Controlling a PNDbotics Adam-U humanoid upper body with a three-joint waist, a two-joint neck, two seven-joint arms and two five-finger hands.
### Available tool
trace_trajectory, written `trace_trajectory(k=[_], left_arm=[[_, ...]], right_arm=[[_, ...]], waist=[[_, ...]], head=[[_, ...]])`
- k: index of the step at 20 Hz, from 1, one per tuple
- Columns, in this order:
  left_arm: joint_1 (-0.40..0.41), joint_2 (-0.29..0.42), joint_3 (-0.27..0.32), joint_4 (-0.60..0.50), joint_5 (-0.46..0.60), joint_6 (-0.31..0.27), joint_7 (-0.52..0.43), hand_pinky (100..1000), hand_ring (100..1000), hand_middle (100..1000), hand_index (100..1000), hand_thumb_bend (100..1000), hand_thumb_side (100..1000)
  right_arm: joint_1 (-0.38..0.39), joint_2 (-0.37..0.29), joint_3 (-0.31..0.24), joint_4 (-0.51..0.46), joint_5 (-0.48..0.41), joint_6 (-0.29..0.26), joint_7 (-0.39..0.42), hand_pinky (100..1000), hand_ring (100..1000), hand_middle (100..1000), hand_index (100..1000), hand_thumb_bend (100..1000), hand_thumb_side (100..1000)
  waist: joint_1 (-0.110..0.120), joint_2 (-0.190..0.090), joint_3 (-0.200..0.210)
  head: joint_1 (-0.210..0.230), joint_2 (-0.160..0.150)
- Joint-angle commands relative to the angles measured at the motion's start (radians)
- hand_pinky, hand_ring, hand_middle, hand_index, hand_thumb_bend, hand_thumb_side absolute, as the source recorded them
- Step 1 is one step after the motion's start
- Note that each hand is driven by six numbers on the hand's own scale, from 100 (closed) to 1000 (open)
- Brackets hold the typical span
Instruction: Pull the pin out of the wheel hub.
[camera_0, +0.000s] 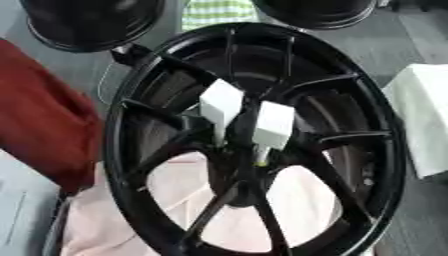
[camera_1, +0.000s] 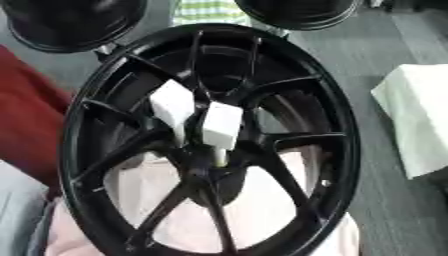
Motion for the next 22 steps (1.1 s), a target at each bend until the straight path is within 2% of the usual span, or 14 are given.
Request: trace_trajectory(k=[1, 3, 4, 5, 6, 8, 9, 10, 11, 14, 17, 19, 22], left_arm=[[0.003, 0.016, 0.016, -0.009, 0.001, 0.002, 0.007, 702, 603, 506, 726, 100, 712], [0.003, 0.016, 0.016, -0.009, 0.001, 0.003, 0.007, 701, 602, 505, 725, 100, 712], [0.003, 0.016, 0.015, -0.009, 0.001, 0.004, 0.007, 701, 602, 505, 725, 100, 713], [0.003, 0.016, 0.015, -0.009, 0.002, 0.004, 0.007, 701, 602, 505, 725, 100, 713], [0.002, 0.016, 0.014, -0.009, 0.002, 0.004, 0.007, 700, 602, 505, 725, 100, 714], [0.001, 0.015, 0.013, -0.010, 0.003, 0.005, 0.006, 700, 602, 505, 724, 100, 715], [0.000, 0.014, 0.013, -0.009, 0.004, 0.005, 0.006, 700, 602, 505, 724, 100, 715], [-0.001, 0.013, 0.011, -0.008, 0.005, 0.006, 0.005, 699, 602, 505, 724, 100, 716], [-0.004, 0.012, 0.009, -0.007, 0.007, 0.007, 0.004, 699, 602, 505, 724, 100, 716], [-0.014, 0.009, 0.002, -0.003, 0.015, 0.009, -0.001, 698, 602, 505, 724, 100, 716], [-0.028, 0.002, -0.005, -0.001, 0.025, 0.011, -0.006, 698, 602, 505, 724, 100, 716], [-0.035, -0.004, -0.008, -0.001, 0.032, 0.012, -0.009, 697, 603, 505, 724, 100, 715], [-0.045, -0.014, -0.011, -0.002, 0.039, 0.012, -0.012, 696, 603, 505, 724, 100, 715]], right_arm=[[0.000, -0.014, -0.039, -0.040, 0.036, 0.014, 0.009, 930, 919, 834, 892, 198, 386], [-0.003, -0.008, -0.046, -0.061, 0.038, 0.030, -0.005, 927, 916, 831, 888, 181, 346], [-0.006, -0.006, -0.046, -0.074, 0.035, 0.036, -0.014, 923, 910, 827, 884, 188, 265], [-0.010, -0.004, -0.046, -0.087, 0.027, 0.039, -0.022, 915, 897, 815, 874, 151, 112], [-0.018, -0.003, -0.044, -0.105, 0.010, 0.039, -0.035, 905, 877, 794, 851, 100, 100], [-0.036, 0.001, -0.034, -0.151, -0.045, 0.028, -0.070, 897, 856, 767, 815, 100, 100], [-0.048, 0.005, -0.025, -0.181, -0.091, 0.011, -0.091, 894, 849, 758, 803, 100, 140], [-0.064, 0.007, -0.010, -0.215, -0.141, -0.013, -0.113, 892, 842, 749, 794, 100, 353], [-0.081, 0.009, 0.008, -0.247, -0.189, -0.038, -0.134, 891, 840, 746, 795, 100, 460], [-0.151, 0.033, 0.073, -0.331, -0.298, -0.110, -0.161, 895, 846, 751, 802, 100, 475], [-0.255, 0.111, 0.135, -0.384, -0.369, -0.162, -0.134, 893, 841, 742, 788, 100, 518], [-0.329, 0.188, 0.159, -0.406, -0.382, -0.170, -0.125, 881, 817, 721, 762, 100, 523], [-0.406, 0.301, 0.176, -0.433, -0.345, -0.162, -0.137, 869, 787, 693, 733, 100, 539]], waist=[[0.011, -0.041, -0.003], [0.011, -0.043, -0.002], [0.011, -0.044, -0.001], [0.011, -0.045, -0.001], [0.011, -0.046, 0.000], [0.011, -0.047, 0.003], [0.011, -0.047, 0.005], [0.012, -0.048, 0.008], [0.012, -0.049, 0.012], [0.015, -0.058, 0.023], [0.018, -0.065, 0.035], [0.023, -0.068, 0.040], [0.032, -0.068, 0.048]], head=[[0.003, 0.005], [0.001, 0.003], [0.000, 0.002], [0.000, 0.002], [-0.001, 0.001], [-0.005, 0.000], [-0.006, 0.001], [-0.009, 0.001], [-0.013, 0.002], [-0.028, 0.008], [-0.040, 0.014], [-0.040, 0.014], [-0.046, 0.010]])
